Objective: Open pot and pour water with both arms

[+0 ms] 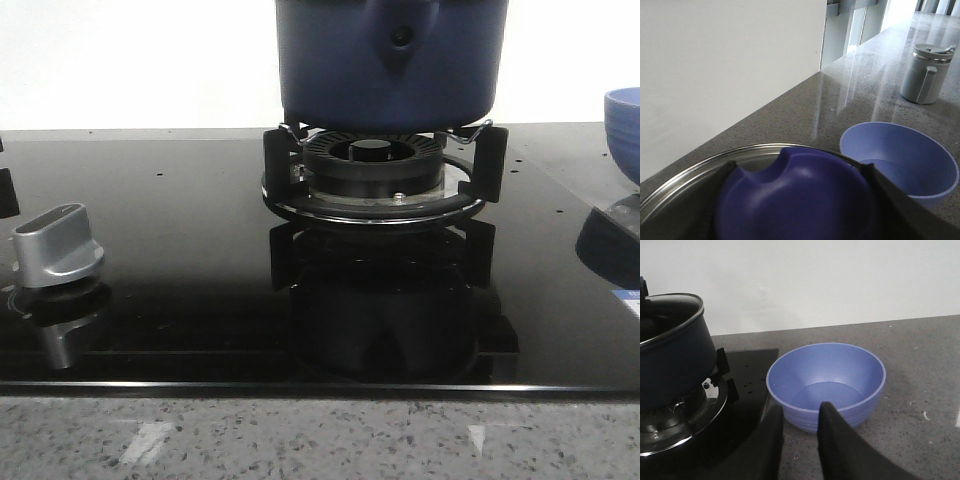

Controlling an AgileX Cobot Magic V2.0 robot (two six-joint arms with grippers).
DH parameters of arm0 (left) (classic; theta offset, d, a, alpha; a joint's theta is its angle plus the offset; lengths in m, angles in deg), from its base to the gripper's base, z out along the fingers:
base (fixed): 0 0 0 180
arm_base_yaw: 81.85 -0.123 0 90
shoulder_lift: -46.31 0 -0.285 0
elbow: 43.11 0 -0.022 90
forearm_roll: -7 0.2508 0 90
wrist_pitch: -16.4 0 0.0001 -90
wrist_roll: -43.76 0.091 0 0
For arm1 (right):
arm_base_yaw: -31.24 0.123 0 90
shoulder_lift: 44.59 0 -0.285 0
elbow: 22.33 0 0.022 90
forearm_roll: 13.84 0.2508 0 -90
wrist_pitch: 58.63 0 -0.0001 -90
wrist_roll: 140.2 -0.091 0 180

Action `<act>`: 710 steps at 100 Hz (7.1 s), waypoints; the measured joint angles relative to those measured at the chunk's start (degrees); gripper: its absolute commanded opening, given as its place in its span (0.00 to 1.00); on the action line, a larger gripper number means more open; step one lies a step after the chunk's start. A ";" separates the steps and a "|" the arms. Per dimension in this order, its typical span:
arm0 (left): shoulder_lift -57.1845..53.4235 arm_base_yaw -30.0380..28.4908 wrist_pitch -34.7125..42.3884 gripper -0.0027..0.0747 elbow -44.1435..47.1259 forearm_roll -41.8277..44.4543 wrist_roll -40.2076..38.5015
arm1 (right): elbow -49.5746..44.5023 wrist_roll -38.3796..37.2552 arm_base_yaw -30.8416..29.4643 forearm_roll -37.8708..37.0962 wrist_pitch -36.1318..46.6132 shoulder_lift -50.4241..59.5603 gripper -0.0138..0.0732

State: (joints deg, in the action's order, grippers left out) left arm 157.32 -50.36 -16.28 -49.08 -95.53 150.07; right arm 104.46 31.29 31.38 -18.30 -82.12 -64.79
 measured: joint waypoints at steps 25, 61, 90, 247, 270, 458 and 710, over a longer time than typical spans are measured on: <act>-0.34 0.21 -0.11 0.34 -1.60 0.65 0.09 | 0.00 0.00 0.00 0.00 0.00 0.00 0.33; -2.01 0.32 -0.32 0.34 -2.10 0.81 0.09 | 0.00 0.00 0.00 0.00 0.00 0.00 0.33; -4.07 -3.04 -3.69 0.34 -2.10 1.10 -1.06 | 0.00 0.00 0.00 0.00 0.00 0.00 0.33; -6.32 -12.33 -22.36 0.35 -2.18 7.98 -4.53 | 0.00 0.00 0.00 0.00 0.00 0.00 0.33; -6.32 -12.33 -22.36 0.35 -2.18 7.98 -4.53 | 0.00 0.00 0.00 0.00 0.00 0.00 0.33; -6.32 -24.69 -33.84 0.45 -2.32 15.17 -14.71 | 0.00 0.00 0.00 0.00 0.00 0.00 0.33; -6.32 -24.82 -34.54 0.44 -2.32 15.29 -15.06 | 51.51 -9.66 -17.85 8.76 -40.09 -73.50 0.33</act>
State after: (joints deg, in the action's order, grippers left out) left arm 151.00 -75.18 -50.82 -51.40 -80.24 135.01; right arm 155.97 21.64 13.53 -9.54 -122.21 -138.29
